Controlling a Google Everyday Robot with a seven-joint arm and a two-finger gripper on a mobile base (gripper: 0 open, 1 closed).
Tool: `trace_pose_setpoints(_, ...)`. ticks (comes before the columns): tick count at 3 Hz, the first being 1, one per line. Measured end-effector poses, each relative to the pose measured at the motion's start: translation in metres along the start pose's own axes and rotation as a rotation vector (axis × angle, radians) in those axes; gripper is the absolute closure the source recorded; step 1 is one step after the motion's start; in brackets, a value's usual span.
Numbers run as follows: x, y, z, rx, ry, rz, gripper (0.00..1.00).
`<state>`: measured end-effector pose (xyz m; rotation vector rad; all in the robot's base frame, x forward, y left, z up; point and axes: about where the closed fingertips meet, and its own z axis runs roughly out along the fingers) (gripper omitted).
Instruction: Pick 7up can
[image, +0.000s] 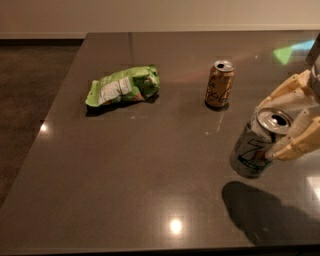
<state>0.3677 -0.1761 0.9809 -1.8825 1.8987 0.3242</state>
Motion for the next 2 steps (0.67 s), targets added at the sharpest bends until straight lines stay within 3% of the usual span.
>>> trace_pose_setpoints(1, -0.0394, -0.0316, -0.0387, 0.067, 0.022, -0.069, 1.0)
trace_pose_setpoints(2, -0.0399, -0.032, -0.0388, 0.071, 0.022, -0.069, 1.0)
